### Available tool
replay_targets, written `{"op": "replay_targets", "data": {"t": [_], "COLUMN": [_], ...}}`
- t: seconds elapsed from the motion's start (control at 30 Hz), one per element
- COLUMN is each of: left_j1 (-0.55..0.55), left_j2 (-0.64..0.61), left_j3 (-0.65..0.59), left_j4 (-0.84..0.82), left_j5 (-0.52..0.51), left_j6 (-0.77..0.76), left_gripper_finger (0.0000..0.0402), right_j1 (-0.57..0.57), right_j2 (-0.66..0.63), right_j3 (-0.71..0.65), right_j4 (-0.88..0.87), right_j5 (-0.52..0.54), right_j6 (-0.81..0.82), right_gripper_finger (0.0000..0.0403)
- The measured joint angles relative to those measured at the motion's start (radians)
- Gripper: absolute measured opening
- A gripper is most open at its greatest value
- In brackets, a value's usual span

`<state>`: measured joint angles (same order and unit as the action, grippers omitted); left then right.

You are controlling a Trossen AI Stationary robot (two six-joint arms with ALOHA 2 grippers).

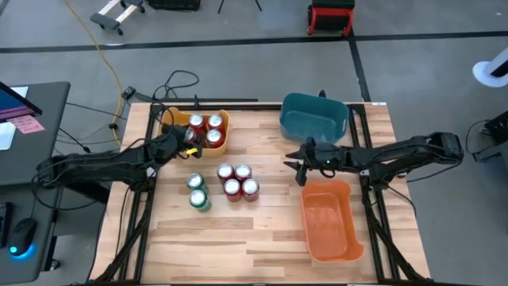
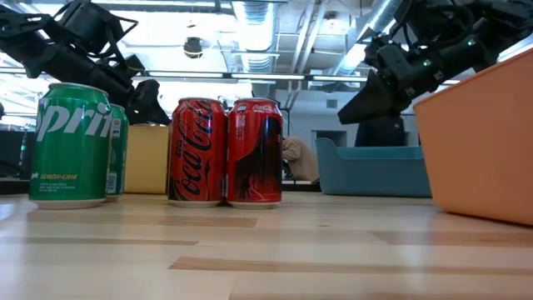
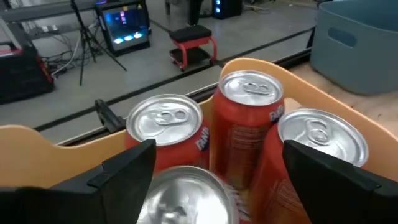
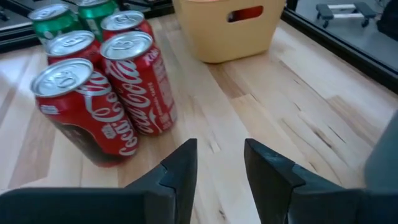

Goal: Sort soda cans
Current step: Put the bottom right red soda can into the blue bin

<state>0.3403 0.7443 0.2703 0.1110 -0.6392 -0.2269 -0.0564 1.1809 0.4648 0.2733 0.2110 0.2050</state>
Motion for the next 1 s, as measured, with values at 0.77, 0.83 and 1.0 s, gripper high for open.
{"op": "replay_targets", "data": {"t": [0.77, 0.83, 1.0], "left_j1": [-0.086, -0.116, -0.252], "left_j2": [-0.079, -0.079, -0.056], "left_j3": [0.169, 0.170, 0.170], "left_j4": [-0.007, 0.026, 0.110], "left_j5": [0.323, 0.397, 0.420], "left_j6": [0.124, 0.139, 0.148], "left_gripper_finger": [0.0346, 0.0346, 0.0346], "right_j1": [0.103, 0.130, 0.174], "right_j2": [0.067, 0.095, 0.182], "right_j3": [0.000, 0.000, 0.000], "right_j4": [0.207, 0.278, 0.415], "right_j5": [-0.091, -0.151, -0.164], "right_j6": [-0.168, -0.209, -0.283], "right_gripper_finger": [0.0207, 0.0208, 0.0208]}}
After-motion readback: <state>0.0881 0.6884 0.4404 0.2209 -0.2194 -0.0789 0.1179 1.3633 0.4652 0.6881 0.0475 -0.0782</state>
